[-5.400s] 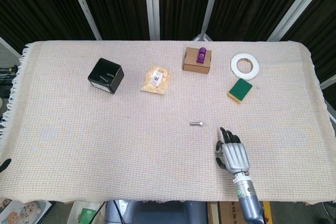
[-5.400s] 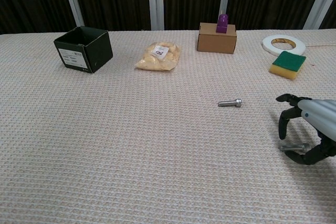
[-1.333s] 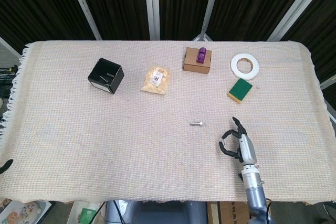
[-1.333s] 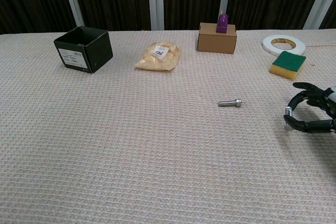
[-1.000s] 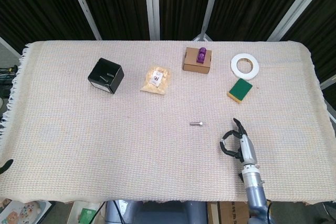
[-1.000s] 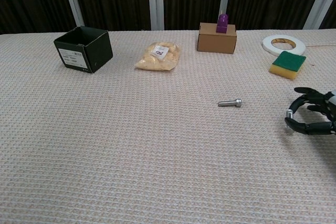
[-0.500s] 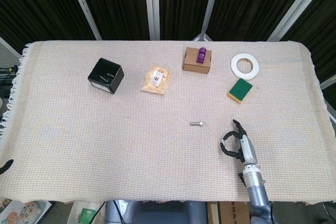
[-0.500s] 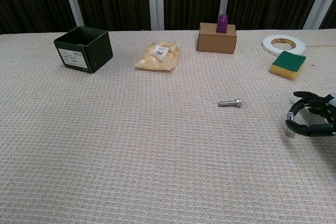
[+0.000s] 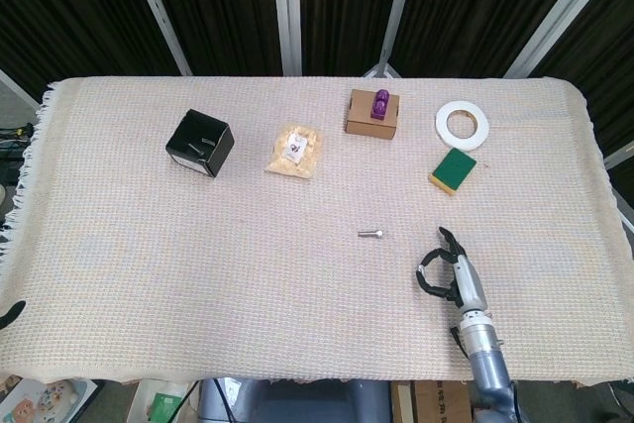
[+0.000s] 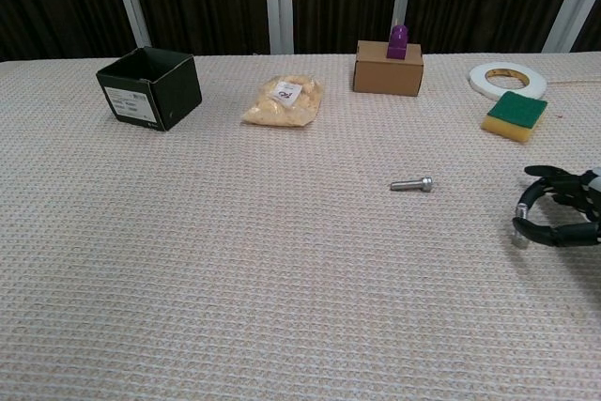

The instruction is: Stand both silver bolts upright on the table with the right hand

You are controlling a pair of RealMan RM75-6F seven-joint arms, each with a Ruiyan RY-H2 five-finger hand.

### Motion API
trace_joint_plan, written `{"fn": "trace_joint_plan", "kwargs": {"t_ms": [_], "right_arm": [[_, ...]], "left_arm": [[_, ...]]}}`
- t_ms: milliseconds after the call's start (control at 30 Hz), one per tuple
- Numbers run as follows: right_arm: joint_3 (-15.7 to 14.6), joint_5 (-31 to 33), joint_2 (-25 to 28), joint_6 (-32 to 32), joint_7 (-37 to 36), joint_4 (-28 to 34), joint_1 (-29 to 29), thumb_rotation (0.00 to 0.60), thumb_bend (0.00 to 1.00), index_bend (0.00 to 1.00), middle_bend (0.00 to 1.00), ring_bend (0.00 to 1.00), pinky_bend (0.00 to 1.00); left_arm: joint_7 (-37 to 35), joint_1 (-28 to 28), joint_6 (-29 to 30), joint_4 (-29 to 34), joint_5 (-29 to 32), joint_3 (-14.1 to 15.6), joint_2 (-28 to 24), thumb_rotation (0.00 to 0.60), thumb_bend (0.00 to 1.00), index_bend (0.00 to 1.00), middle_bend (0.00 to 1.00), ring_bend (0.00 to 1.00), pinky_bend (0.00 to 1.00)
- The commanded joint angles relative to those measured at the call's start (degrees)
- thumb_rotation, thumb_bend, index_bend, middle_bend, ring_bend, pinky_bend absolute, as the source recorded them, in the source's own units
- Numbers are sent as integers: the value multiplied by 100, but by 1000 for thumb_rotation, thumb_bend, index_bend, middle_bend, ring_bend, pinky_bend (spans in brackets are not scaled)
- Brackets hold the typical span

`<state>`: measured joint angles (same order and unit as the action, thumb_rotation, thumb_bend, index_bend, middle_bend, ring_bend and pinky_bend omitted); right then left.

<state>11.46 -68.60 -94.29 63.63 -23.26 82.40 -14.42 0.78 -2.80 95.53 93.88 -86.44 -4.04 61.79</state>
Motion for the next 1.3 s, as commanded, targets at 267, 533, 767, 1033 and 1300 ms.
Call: {"fn": "trace_joint_plan", "kwargs": {"t_ms": [267,533,767,1033,1300], "right_arm": [[-1,57,108,-69,-27,63,20,600,399,575,60,6,0],[-21,100,238,-163,-16,127,28,600,399,525,52,0,0],[-53,131,347,-252,42,202,21,600,399,489,47,0,0],[-83,79,466,-238,27,343,51,600,399,482,41,0,0],[-170,-238,736,-102,157,879,61,600,399,455,32,0,0]], "left_arm": [[12,-10,19,7,-13,5,4,600,122,81,36,0,137],[14,-14,29,4,-35,14,8,600,122,81,36,0,137],[8,-18,34,11,-44,20,0,600,123,81,36,0,137],[-21,-19,32,8,-37,15,-7,600,122,81,36,0,137],[-46,-25,41,7,-30,9,-9,600,122,81,36,0,137]]}}
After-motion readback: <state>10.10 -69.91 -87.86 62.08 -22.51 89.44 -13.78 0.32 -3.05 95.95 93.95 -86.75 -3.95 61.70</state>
